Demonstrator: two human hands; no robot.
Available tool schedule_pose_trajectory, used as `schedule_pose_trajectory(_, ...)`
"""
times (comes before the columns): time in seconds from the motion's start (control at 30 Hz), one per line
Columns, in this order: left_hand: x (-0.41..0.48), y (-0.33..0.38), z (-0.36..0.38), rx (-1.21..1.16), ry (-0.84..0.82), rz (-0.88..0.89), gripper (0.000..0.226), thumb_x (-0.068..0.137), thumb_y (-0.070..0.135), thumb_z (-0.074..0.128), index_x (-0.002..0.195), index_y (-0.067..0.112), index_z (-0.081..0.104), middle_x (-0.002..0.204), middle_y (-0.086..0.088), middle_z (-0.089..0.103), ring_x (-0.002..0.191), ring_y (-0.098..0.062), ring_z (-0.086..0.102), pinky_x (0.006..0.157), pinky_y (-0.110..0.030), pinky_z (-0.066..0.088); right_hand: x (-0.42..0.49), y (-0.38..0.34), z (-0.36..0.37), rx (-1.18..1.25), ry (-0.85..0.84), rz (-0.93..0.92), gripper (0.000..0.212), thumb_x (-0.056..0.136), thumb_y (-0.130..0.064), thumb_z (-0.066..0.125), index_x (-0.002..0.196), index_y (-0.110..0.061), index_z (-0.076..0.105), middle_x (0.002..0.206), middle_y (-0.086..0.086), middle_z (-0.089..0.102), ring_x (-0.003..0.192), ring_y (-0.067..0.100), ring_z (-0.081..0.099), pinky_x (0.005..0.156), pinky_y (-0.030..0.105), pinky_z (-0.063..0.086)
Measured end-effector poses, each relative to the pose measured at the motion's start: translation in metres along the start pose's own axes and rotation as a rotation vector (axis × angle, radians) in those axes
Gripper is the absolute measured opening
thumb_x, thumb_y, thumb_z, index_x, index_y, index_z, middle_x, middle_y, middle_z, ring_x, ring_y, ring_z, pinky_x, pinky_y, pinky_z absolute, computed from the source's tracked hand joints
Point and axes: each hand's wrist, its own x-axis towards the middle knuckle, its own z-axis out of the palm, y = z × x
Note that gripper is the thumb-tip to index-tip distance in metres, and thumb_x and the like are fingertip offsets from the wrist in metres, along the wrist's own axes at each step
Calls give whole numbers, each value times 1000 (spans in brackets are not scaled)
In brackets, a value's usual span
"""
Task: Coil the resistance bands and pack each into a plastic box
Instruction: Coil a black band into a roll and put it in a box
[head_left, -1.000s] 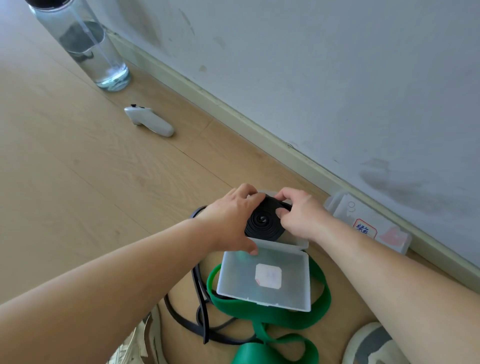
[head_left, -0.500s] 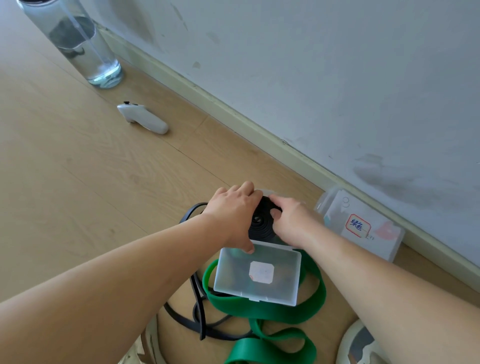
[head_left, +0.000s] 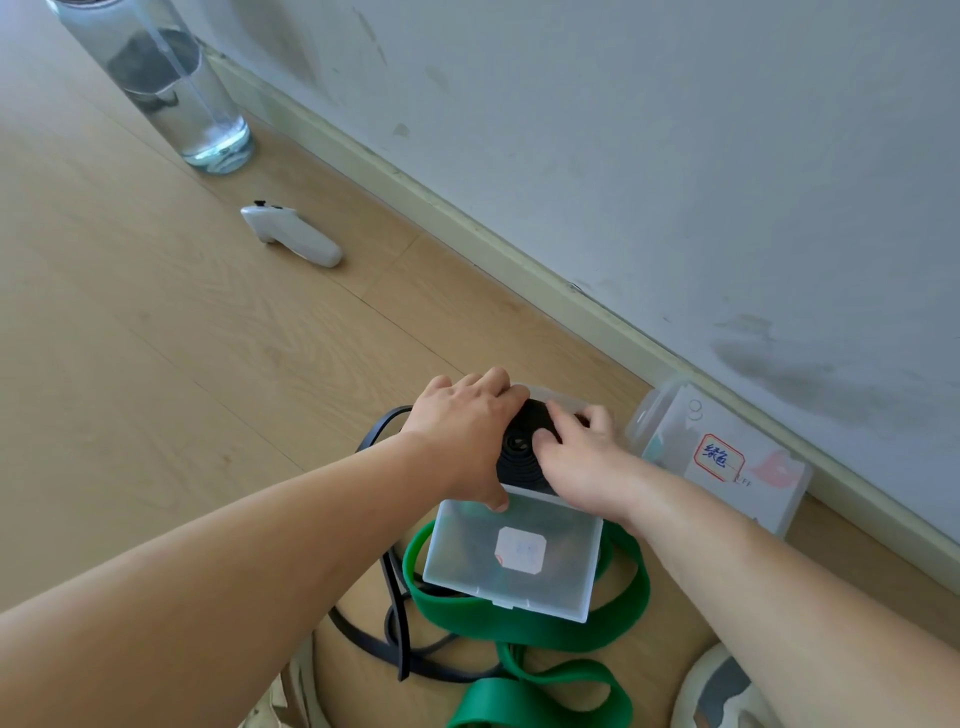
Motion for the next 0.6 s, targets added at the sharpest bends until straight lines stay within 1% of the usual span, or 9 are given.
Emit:
schedule_pose_trajectory(0.07,0,0,0,-7,6,1,113,49,70,87,145,35,39,126,8,45,116,-17,54,88,-35,39,-2,6,-1,8,59,-26,51,100,-23,38,150,-34,39,148,-2,29,117,27,48,99,41,46)
schedule_pose_trajectory(0.1,0,0,0,-15,5,1,113,49,69,87,146,36,38,127,8,45,117,-17,53,89,-35,38,-3,7,-3,-13,94,-40,47,100,-21,38,145,-31,45,145,1,40,111,27,50,91,37,44)
schedule_pose_trajectory(0.17,0,0,0,-21,8,6,114,50,70,86,147,36,37,127,9,45,118,-17,52,91,-36,40,-5,12,-3,-67,158,-69,36,105,-38,36,138,-31,50,137,4,59,111,29,55,83,34,39)
schedule_pose_trajectory(0.2,-1,0,1,-20,14,7,114,50,70,86,147,36,37,127,9,45,118,-17,52,93,-36,41,-5,13,-3,-65,176,-75,39,106,-47,35,141,-33,48,137,2,61,117,29,57,84,34,38)
schedule_pose_trajectory(0.27,-2,-1,2,-31,17,7,114,51,70,85,148,36,36,127,9,44,118,-17,51,95,-36,42,-5,17,-2,-34,184,-93,42,106,-52,35,144,-36,44,138,-1,62,121,26,58,86,35,41)
schedule_pose_trajectory(0.37,-1,-1,3,-38,16,1,114,50,70,85,147,37,37,126,10,44,117,-17,52,93,-36,40,-9,20,0,-31,188,-131,41,103,-47,43,141,-33,50,136,-4,58,115,21,60,89,34,46)
schedule_pose_trajectory(0.5,0,-1,1,-37,15,5,113,50,70,85,147,38,37,126,9,45,116,-17,53,90,-35,40,-6,16,5,-152,178,-126,27,101,-43,47,117,-22,54,129,-3,33,96,23,61,84,37,49)
schedule_pose_trajectory(0.57,0,0,1,-23,15,5,111,50,70,85,146,38,38,125,10,45,115,-17,53,88,-35,38,-4,15,7,-155,191,-111,21,100,-39,46,112,-22,53,126,-3,33,92,23,60,79,36,47)
schedule_pose_trajectory(0.6,0,0,1,-12,17,4,111,50,70,85,145,38,39,124,10,46,115,-17,53,87,-35,38,-3,16,7,-134,185,-113,23,99,-34,47,117,-23,54,129,-4,36,96,23,60,80,35,47)
